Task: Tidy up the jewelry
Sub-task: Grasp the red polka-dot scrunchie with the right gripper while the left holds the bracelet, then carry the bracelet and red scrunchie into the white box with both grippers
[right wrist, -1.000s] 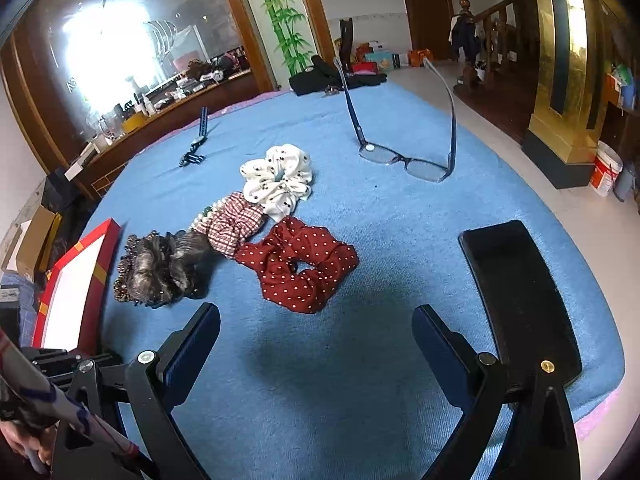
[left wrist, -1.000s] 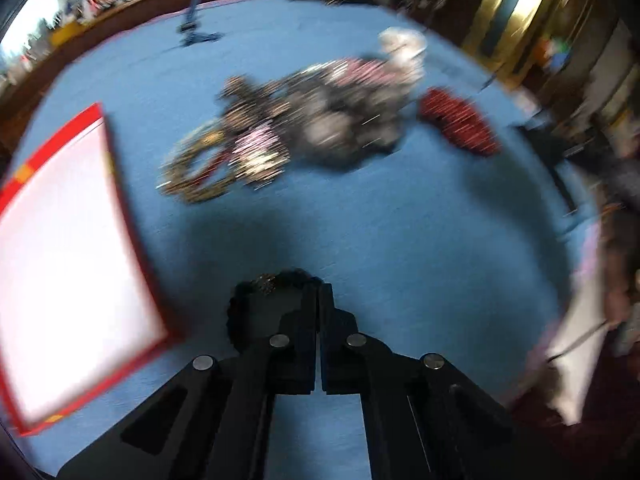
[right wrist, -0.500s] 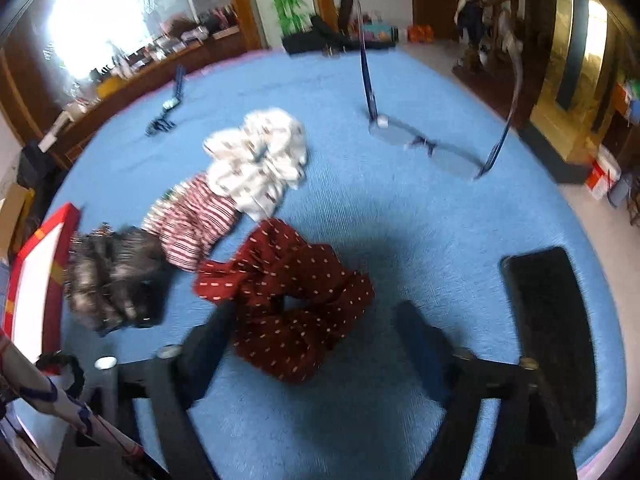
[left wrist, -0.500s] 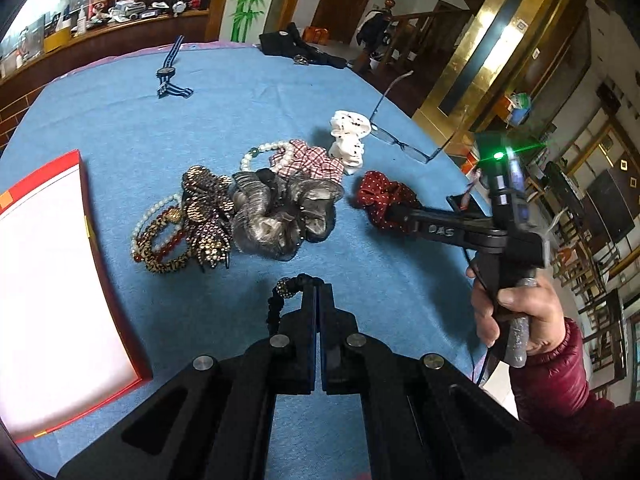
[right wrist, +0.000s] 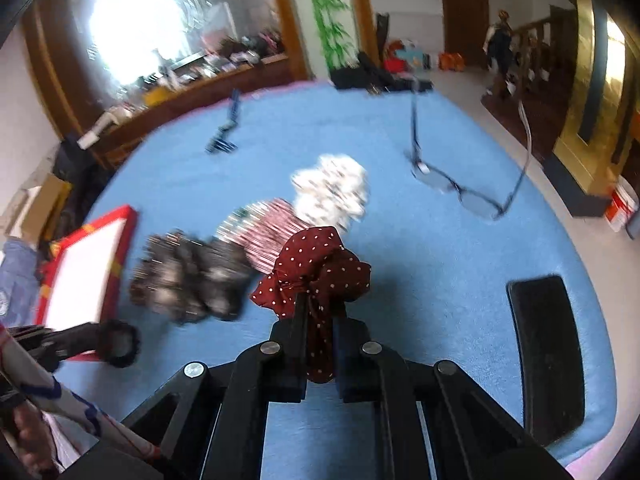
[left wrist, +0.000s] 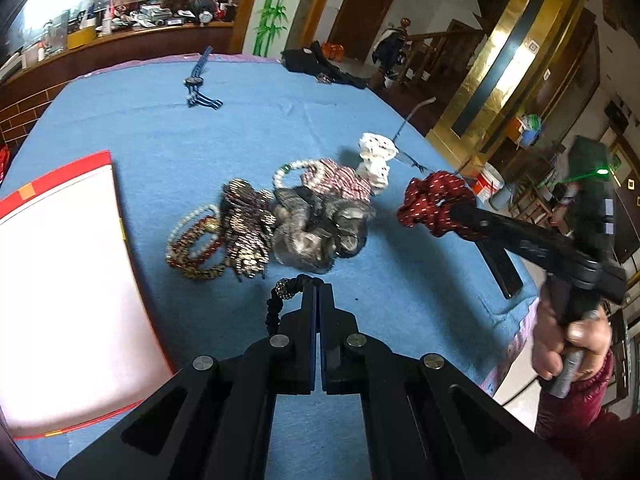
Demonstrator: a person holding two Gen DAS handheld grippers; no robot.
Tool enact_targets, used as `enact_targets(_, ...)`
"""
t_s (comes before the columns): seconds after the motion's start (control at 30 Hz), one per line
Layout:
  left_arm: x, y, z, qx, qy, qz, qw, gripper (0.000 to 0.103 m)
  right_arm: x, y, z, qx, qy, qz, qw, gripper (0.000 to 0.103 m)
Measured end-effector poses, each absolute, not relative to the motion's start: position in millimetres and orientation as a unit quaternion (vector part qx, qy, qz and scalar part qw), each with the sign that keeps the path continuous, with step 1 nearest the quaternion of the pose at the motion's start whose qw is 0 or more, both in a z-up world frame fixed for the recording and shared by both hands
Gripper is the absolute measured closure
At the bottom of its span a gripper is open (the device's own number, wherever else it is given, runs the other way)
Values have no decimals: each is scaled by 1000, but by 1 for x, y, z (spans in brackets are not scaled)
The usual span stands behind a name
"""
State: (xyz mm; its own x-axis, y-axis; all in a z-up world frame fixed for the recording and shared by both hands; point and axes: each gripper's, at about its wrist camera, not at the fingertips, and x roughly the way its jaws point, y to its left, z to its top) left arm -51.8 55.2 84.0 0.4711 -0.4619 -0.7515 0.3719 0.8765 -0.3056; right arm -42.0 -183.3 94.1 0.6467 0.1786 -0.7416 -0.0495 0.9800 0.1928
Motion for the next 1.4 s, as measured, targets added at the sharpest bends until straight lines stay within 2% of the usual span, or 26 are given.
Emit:
enact_targets(0.4,-58,132,113,-69,413,-183,890,102,-39,-86,149,40,394,178,901,92)
enact_targets(0.73,-47,224,129,-79,397,-103,908,102,-9,29,159,-7,409,268,872,92)
enact_targets(1.03,-7,298,122,-90,408,-47,907,102,50,135,136,-33,446,309,839,92)
enact_targets(1.4,61,350,72,-78,438,42,895,102,117,207,62,5,490,313,814,92)
